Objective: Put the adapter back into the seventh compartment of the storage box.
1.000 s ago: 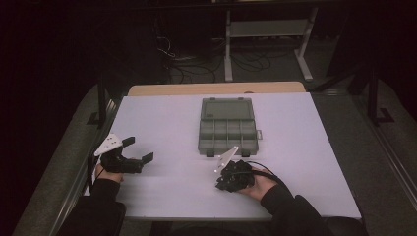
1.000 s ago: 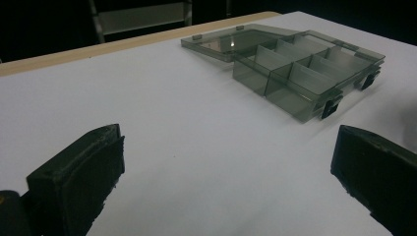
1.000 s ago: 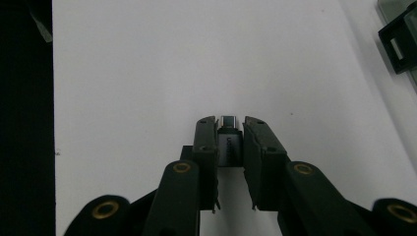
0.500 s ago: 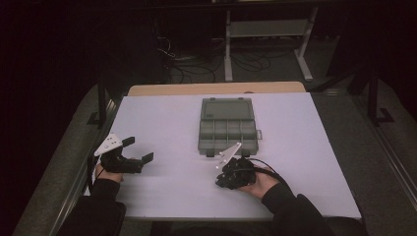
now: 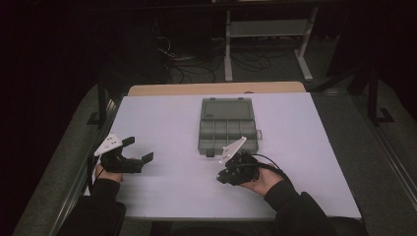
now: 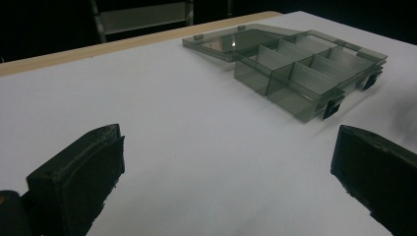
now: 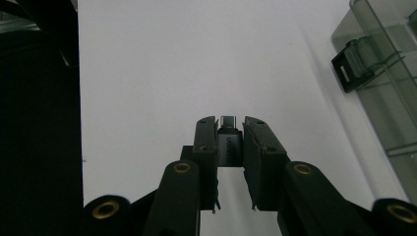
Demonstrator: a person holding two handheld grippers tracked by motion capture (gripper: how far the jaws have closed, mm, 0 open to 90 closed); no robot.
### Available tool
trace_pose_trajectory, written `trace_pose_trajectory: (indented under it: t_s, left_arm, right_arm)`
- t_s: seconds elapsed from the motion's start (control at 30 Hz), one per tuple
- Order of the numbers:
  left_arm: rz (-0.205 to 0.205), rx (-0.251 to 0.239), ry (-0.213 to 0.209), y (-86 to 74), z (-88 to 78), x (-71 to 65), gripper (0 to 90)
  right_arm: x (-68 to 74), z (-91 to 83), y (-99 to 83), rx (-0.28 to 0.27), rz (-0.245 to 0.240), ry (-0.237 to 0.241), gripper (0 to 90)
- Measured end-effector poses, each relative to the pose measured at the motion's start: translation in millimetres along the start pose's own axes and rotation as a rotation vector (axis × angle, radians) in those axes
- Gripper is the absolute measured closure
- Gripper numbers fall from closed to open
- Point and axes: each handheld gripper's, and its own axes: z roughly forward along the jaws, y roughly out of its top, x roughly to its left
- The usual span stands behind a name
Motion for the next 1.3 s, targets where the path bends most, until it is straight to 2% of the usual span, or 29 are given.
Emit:
trace_pose_trajectory:
  t_s: [0.37,0.77,1.3]
  left_arm:
    - [0.001,0.002,-0.001,0.0,0.1,0.4,0.0]
    - [-0.001,0.001,-0.003,-0.1,0.4,0.1,0.0]
    - [-0.003,0.001,-0.005,-0.1,0.6,0.3,0.0]
  right_arm:
    - [-7.1,-11.1,2.4,-0.002,0.007,-0.018,75.5]
    - [-17.8,-27.3,3.9,-0.027,0.026,-0.045,75.4]
    - [-32.5,-36.1,8.7,-0.039,0.045,-0.063,75.5]
